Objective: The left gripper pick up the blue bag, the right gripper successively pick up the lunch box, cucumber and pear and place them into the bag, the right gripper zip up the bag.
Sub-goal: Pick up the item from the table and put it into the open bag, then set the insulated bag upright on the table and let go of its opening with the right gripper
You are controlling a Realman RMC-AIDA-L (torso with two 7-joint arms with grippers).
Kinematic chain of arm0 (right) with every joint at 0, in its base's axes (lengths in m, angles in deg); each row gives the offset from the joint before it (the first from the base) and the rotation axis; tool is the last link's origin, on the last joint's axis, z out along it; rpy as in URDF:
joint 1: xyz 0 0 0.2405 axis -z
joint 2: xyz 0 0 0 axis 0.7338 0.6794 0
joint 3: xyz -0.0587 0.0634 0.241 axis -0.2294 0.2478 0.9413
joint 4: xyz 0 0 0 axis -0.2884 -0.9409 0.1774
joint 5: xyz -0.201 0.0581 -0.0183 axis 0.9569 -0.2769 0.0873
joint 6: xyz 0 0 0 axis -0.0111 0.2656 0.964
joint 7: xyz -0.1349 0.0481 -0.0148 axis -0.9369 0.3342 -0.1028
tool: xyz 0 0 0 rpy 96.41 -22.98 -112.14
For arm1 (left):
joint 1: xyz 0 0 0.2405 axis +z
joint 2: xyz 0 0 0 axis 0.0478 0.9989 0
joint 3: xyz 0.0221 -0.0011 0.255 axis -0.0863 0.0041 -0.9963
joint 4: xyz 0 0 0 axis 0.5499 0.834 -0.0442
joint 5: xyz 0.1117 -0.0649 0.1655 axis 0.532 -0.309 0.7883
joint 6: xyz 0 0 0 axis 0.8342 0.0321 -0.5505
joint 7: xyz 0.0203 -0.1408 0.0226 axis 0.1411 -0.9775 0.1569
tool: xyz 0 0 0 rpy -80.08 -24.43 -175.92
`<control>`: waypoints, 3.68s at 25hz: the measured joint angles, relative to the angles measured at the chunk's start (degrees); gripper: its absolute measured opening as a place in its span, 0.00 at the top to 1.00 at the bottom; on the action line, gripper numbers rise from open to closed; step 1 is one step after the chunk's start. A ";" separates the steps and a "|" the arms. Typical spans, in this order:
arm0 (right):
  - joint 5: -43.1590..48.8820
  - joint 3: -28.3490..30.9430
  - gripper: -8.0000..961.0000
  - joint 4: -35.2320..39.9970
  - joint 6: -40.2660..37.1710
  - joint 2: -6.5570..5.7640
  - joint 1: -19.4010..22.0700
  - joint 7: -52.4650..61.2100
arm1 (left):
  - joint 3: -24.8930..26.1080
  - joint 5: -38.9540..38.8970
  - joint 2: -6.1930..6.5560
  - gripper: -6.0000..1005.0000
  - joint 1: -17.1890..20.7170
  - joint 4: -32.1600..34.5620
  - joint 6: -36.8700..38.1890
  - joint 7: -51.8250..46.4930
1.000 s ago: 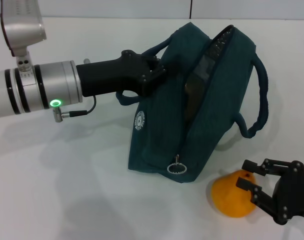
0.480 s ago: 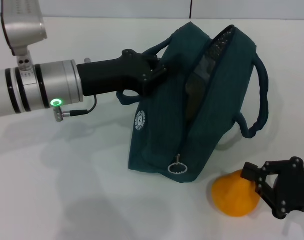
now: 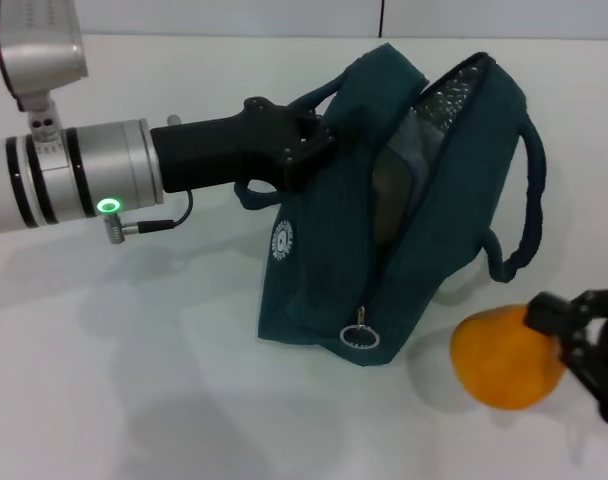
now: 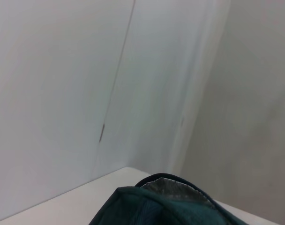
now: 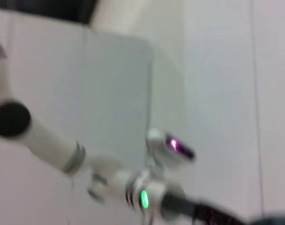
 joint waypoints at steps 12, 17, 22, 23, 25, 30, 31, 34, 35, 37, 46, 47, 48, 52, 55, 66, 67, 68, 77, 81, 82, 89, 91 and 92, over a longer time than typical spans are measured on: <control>-13.74 0.00 0.93 10.45 -5.10 -0.46 -5.37 17.46 | 0.14 -0.14 0.13 0.95 0.04 0.61 3.63 0.01; -14.15 -0.05 0.92 13.34 3.62 -0.42 -11.99 27.28 | 0.07 -0.15 0.10 0.95 0.03 0.65 3.78 0.01; -12.31 -0.82 0.91 13.95 11.04 -0.29 -16.37 30.56 | 0.04 -0.15 -0.02 0.95 0.02 0.65 3.81 0.65; -11.46 -0.84 0.91 13.97 12.10 -0.10 -16.85 30.58 | 0.04 -0.15 -0.05 0.95 -0.02 0.65 3.82 0.82; -9.57 -0.85 0.91 14.00 14.07 0.39 -17.66 30.61 | 0.04 -0.15 -0.10 0.95 -0.16 0.57 3.83 0.89; -6.35 -1.02 0.90 14.07 15.03 0.89 -17.70 30.64 | 0.09 -0.27 -0.12 0.95 -0.35 0.45 3.85 0.90; -6.05 -1.14 0.90 14.08 15.05 0.89 -17.63 30.62 | 0.10 -0.28 -0.13 0.95 -0.37 0.45 3.85 0.90; -4.59 -2.03 0.89 13.92 15.19 1.01 -17.38 30.33 | 0.13 -0.29 -0.13 0.95 -0.44 0.53 3.84 0.89; -4.30 -2.58 0.89 13.82 15.36 1.07 -17.30 30.22 | 0.15 -0.30 -0.13 0.95 -0.46 0.53 3.84 0.89; -4.09 -3.98 0.88 13.71 15.92 1.19 -17.18 30.08 | 0.19 -0.32 -0.10 0.95 -0.50 0.56 3.83 0.89; -4.76 -6.71 0.87 13.38 17.44 1.63 -16.18 29.20 | 0.32 -0.33 -0.05 0.95 -0.60 0.43 3.41 1.10; -4.98 -6.71 0.87 13.38 17.34 1.66 -16.10 29.20 | 0.35 -0.33 -0.05 0.95 -0.60 0.38 3.38 1.22; -5.22 -6.71 0.86 13.37 17.22 1.74 -16.06 29.20 | 0.36 -0.33 -0.04 0.95 -0.60 0.35 3.36 1.29; -5.92 -6.59 0.86 13.37 16.01 1.84 -15.39 29.08 | 0.40 -0.33 -0.04 0.95 -0.59 0.31 3.32 1.36; -8.24 -6.27 0.76 14.06 13.15 1.47 -13.29 28.72 | 0.40 -0.33 -0.03 0.95 -0.58 0.24 3.31 1.38; -2.19 -5.64 0.57 21.90 5.74 -4.92 0.69 28.65 | 0.39 -0.31 0.05 0.95 -0.15 0.20 3.31 1.41; -0.78 -5.10 0.57 21.70 6.34 -4.87 1.23 28.65 | 0.39 -0.28 0.06 0.95 -0.15 0.19 3.31 1.42; 0.29 -4.65 0.57 21.62 6.90 -4.74 1.50 28.66 | 0.38 -0.21 0.05 0.95 -0.16 0.20 3.31 1.42; 8.34 -3.58 0.57 21.93 16.05 -1.84 0.67 29.42 | 0.18 -0.22 -0.09 0.95 -0.48 0.21 3.31 1.41; 9.65 -3.96 0.59 21.80 17.87 -1.14 -0.77 29.67 | 0.35 -0.26 -0.15 0.95 -0.23 0.20 3.31 1.41; 10.38 -3.95 0.59 21.61 17.98 -0.96 -1.25 29.82 | 0.36 -0.26 -0.15 0.95 -0.23 0.20 3.31 1.42; 12.02 -2.25 0.65 22.07 17.93 -0.44 -1.26 29.63 | 0.45 -0.50 -0.13 0.95 -0.10 -0.04 3.31 2.06; 11.89 0.17 0.73 22.12 16.78 -0.37 -0.80 29.13 | 0.49 -0.99 -0.09 0.95 -0.06 -0.55 3.28 2.74; 11.89 0.17 0.77 22.12 16.78 -0.37 -0.80 29.13 | 0.52 -1.39 -0.07 0.95 -0.06 -1.02 3.25 3.22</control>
